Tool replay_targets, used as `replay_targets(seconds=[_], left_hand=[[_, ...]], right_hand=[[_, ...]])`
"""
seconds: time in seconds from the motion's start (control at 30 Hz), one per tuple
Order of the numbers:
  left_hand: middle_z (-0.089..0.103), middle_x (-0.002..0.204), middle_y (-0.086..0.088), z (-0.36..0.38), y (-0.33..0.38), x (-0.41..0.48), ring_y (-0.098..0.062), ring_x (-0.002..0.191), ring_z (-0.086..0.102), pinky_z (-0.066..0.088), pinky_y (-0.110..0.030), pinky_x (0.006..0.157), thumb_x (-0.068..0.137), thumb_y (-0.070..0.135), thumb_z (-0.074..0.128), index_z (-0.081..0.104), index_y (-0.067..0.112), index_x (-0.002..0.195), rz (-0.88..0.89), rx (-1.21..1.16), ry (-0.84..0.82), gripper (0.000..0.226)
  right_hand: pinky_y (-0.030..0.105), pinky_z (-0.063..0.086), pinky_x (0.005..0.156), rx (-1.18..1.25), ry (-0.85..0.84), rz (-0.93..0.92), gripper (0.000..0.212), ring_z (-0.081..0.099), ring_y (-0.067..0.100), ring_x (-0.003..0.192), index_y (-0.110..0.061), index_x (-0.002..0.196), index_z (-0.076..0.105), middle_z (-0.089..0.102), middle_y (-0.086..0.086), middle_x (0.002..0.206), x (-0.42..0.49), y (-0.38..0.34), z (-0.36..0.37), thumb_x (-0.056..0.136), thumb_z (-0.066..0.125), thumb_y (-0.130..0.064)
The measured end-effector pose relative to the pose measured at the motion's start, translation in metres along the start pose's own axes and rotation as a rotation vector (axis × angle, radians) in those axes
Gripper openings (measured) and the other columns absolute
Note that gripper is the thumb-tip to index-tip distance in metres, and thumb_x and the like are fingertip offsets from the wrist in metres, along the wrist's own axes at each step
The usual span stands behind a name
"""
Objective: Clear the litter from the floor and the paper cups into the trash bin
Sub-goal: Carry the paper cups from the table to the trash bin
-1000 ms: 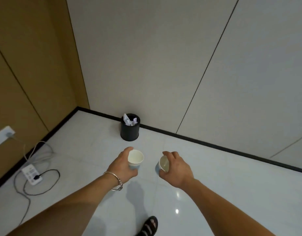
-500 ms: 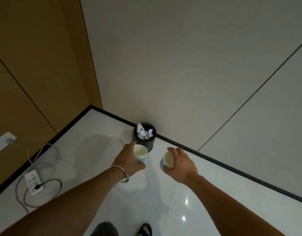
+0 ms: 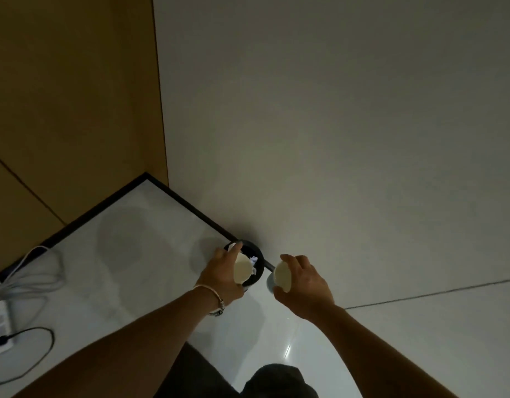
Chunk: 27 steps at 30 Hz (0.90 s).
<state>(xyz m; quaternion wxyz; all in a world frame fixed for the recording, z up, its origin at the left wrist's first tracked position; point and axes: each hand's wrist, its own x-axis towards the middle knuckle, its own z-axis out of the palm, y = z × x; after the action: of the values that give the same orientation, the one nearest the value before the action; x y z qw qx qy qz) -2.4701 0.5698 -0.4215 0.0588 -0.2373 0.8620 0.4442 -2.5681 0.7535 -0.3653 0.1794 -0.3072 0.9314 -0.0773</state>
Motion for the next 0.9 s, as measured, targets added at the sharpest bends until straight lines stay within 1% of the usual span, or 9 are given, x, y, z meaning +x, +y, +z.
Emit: replay_targets(seconds=[0.07,0.17,0.33,0.43,0.5,0.57,0.63,0.73,0.9], left_hand=[[0.034,0.127,-0.004,-0.006,-0.002,0.025,-0.027,0.113,0.049,0.050,-0.035,0.089,0.066,0.025,0.079,0.024,0.033,0.144,-0.016,0.013,0.031,0.095],[0.036,0.125,-0.003,-0.005,-0.009,0.056,-0.026,0.113,0.047,0.048,-0.034,0.087,0.064,0.032,0.077,0.031,0.032,0.139,-0.093,-0.012,0.071,0.088],[0.041,0.130,0.001,0.028,-0.025,0.090,-0.020,0.115,0.046,0.046,-0.033,0.093,0.068,0.047,0.069,0.024,0.029,0.143,-0.291,0.087,0.129,0.089],[0.043,0.132,0.004,0.070,-0.035,0.113,-0.017,0.115,0.046,0.045,-0.028,0.093,0.072,0.047,0.069,0.023,0.028,0.145,-0.458,0.035,0.213,0.088],[0.043,0.133,0.003,0.106,-0.040,0.134,-0.017,0.115,0.047,0.046,-0.028,0.092,0.073,0.043,0.070,0.025,0.025,0.145,-0.565,-0.040,0.282,0.087],[0.042,0.134,0.001,0.146,-0.047,0.157,-0.019,0.115,0.047,0.047,-0.028,0.090,0.072,0.037,0.072,0.026,0.024,0.145,-0.645,-0.093,0.321,0.087],[0.045,0.131,0.000,0.187,-0.055,0.178,-0.019,0.112,0.049,0.047,-0.026,0.086,0.070,0.035,0.076,0.030,0.023,0.144,-0.709,-0.124,0.361,0.088],[0.051,0.126,-0.003,0.240,-0.083,0.218,-0.021,0.108,0.052,0.045,-0.028,0.085,0.065,0.034,0.079,0.036,0.021,0.141,-0.726,-0.108,0.403,0.088],[0.057,0.121,-0.010,0.313,-0.146,0.290,-0.030,0.109,0.055,0.043,-0.042,0.092,0.059,0.037,0.083,0.047,0.012,0.134,-0.704,0.048,0.486,0.086]], right_hand=[[0.026,0.048,0.082,-0.010,-0.039,-0.033,0.077,0.051,0.017,0.110,-0.031,0.142,0.032,0.043,-0.003,0.133,0.036,0.000,-0.002,0.078,0.068,-0.053],[0.027,0.048,0.087,-0.021,-0.129,-0.090,0.078,0.049,0.017,0.115,-0.029,0.143,0.030,0.041,-0.003,0.135,0.088,0.009,0.003,0.079,0.069,-0.051],[0.021,0.047,0.088,-0.122,-0.274,-0.291,0.077,0.047,0.014,0.116,-0.028,0.144,0.027,0.040,-0.003,0.136,0.173,0.043,0.028,0.082,0.067,-0.050],[0.027,0.049,0.095,-0.149,-0.368,-0.378,0.079,0.043,0.016,0.125,-0.030,0.148,0.022,0.033,-0.003,0.145,0.230,0.072,0.055,0.085,0.062,-0.054],[0.029,0.048,0.097,-0.181,-0.417,-0.456,0.079,0.040,0.018,0.130,-0.029,0.150,0.020,0.030,-0.002,0.148,0.267,0.092,0.081,0.086,0.060,-0.055],[0.028,0.047,0.096,-0.224,-0.442,-0.534,0.079,0.040,0.019,0.130,-0.028,0.150,0.020,0.032,0.000,0.148,0.301,0.112,0.112,0.087,0.060,-0.053],[0.028,0.047,0.094,-0.241,-0.453,-0.566,0.078,0.040,0.020,0.129,-0.027,0.150,0.021,0.033,0.001,0.147,0.331,0.128,0.145,0.087,0.061,-0.050],[0.031,0.048,0.094,-0.224,-0.452,-0.583,0.082,0.040,0.023,0.130,-0.025,0.152,0.020,0.035,0.003,0.146,0.372,0.145,0.206,0.086,0.064,-0.048],[0.036,0.047,0.097,-0.237,-0.424,-0.681,0.083,0.044,0.026,0.128,-0.018,0.148,0.031,0.042,0.007,0.144,0.411,0.169,0.310,0.082,0.070,-0.048]])
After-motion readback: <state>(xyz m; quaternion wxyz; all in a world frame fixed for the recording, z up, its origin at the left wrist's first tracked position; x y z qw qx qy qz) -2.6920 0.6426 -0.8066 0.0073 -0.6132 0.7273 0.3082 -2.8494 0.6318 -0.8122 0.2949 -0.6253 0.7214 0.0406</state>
